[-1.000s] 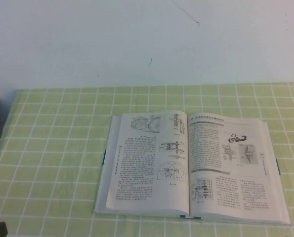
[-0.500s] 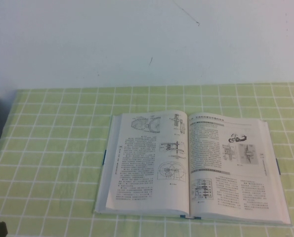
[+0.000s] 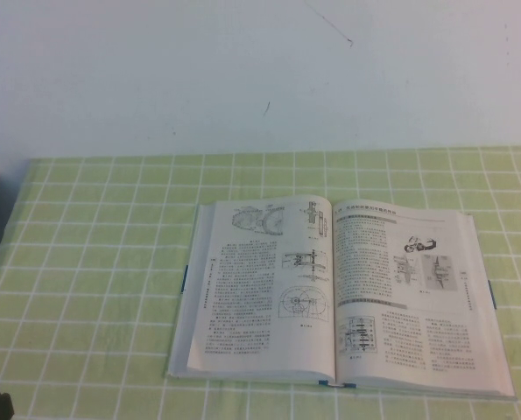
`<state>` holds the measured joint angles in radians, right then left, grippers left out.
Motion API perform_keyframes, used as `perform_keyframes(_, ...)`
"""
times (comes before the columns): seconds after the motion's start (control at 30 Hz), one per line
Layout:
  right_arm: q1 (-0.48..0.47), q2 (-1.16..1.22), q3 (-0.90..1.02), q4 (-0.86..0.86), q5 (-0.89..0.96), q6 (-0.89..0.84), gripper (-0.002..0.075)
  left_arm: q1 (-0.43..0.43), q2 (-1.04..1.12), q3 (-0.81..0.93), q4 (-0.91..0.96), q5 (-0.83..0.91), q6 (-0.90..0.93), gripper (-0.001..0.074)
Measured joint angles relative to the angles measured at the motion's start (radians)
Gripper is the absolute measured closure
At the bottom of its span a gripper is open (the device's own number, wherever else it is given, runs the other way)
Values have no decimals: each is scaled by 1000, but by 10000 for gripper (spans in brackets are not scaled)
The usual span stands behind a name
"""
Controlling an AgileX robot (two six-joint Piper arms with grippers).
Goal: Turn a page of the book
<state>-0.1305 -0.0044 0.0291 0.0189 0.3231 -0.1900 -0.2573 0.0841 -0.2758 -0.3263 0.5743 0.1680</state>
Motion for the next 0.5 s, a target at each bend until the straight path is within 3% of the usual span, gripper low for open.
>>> perform_keyframes(0.5,0,-7,-6,-2,26,5,728,0,0,0,0,0,0,738)
